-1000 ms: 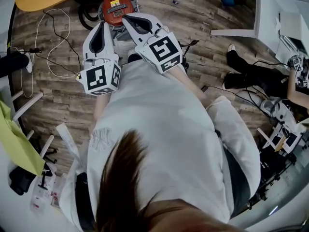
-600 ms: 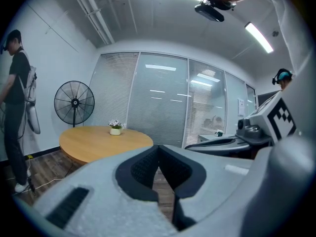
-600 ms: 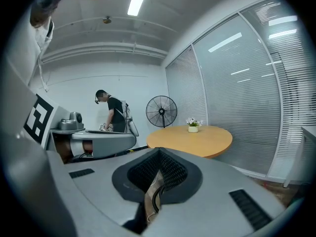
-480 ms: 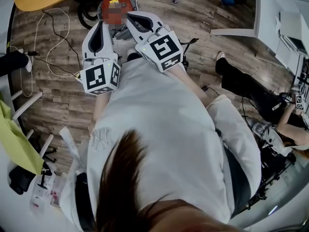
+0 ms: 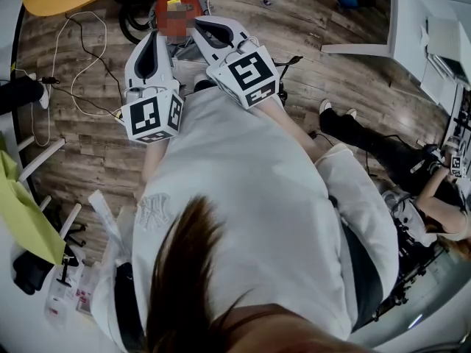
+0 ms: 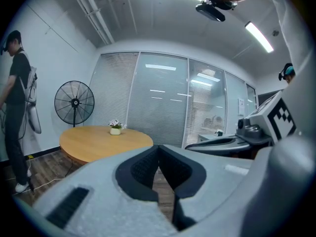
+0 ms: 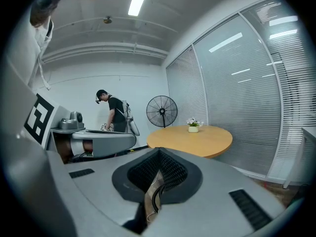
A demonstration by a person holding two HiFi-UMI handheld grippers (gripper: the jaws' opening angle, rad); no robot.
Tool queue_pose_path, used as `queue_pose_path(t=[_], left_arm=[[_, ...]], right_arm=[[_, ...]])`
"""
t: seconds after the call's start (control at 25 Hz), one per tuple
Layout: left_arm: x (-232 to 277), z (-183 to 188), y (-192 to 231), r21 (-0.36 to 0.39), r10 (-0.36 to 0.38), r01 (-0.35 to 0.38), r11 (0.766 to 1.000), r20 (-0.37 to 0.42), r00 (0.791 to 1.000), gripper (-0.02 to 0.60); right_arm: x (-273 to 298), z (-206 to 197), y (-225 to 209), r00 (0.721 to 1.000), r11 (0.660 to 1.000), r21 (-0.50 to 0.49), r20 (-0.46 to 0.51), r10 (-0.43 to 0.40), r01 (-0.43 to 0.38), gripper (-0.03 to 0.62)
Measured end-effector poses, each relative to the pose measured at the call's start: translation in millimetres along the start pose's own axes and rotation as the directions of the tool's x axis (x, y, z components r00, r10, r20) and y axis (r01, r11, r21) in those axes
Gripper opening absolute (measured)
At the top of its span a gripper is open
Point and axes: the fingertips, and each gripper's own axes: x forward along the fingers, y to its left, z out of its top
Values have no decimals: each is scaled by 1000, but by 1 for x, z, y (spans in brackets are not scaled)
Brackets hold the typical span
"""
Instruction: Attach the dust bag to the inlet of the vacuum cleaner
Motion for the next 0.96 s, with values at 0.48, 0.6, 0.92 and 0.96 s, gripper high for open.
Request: queue_pose_path(t=[0.48,0.6,0.92,0.96], left_arm=[[2,3,6,1,9,-9,1000,8,1000,17],[4,3,8,3,9,-9,1000,11,1000,17],[10,5,2,22,-5,5,1000,13,1000,17],[10,5,2,22,-6,6,1000,13,1000,17]], right_arm=[[8,3,2,1000,1000,-14,2,21,-21,3],[10,3,1,1000,1000,-18,2,21,-21,3],[10,5,-5,1000,1000,-16,6,14,-13,3],[10,5,-6,1000,1000,-16,6,13,-13,3]])
